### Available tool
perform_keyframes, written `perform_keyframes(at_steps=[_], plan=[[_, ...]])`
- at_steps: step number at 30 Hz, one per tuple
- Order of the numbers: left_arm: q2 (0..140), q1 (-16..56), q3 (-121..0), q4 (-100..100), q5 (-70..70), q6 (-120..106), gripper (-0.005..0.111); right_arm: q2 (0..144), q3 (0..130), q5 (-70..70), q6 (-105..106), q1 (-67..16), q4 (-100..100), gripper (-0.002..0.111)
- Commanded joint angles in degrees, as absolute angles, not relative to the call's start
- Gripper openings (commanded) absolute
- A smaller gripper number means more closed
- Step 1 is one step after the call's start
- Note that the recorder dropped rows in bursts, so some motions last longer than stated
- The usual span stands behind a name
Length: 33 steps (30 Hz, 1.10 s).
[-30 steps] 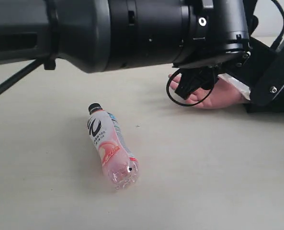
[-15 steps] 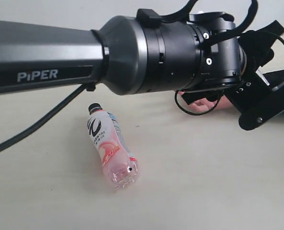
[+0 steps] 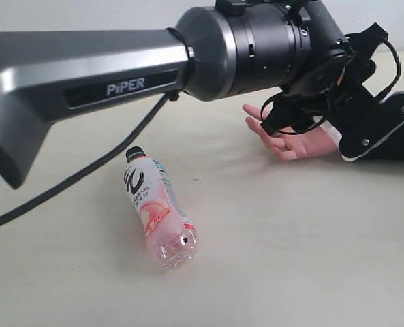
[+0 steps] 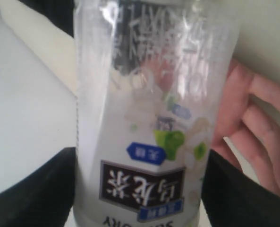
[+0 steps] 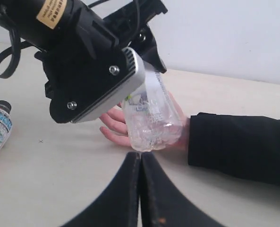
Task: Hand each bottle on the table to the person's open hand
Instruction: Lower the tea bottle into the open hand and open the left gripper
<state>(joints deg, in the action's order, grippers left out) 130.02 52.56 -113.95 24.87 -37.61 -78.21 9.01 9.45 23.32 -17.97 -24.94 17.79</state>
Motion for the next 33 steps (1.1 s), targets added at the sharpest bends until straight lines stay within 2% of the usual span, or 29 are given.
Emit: perform_keyframes(at_steps=[1, 7, 30, 33], plan=[[134.4, 51.9, -121.1, 22.8, -46.2, -84.8, 0.000, 8.8, 9.2, 22.5, -18.2, -24.9, 18.2, 0.000], [138.0, 51.3, -127.3, 23.2, -49.7, -86.5, 0.000, 8.8, 9.2, 22.5, -18.2, -24.9, 18.2, 0.000], [142.9, 49.6, -127.9, 23.5, -44.9, -88.3, 0.000, 8.8, 9.2, 22.5, -18.1, -24.9, 18.2, 0.000], [142.9, 49.6, -127.9, 23.5, -44.9, -88.0, 0.011, 8.8, 9.2, 22.5, -18.1, -24.9, 18.2, 0.000]])
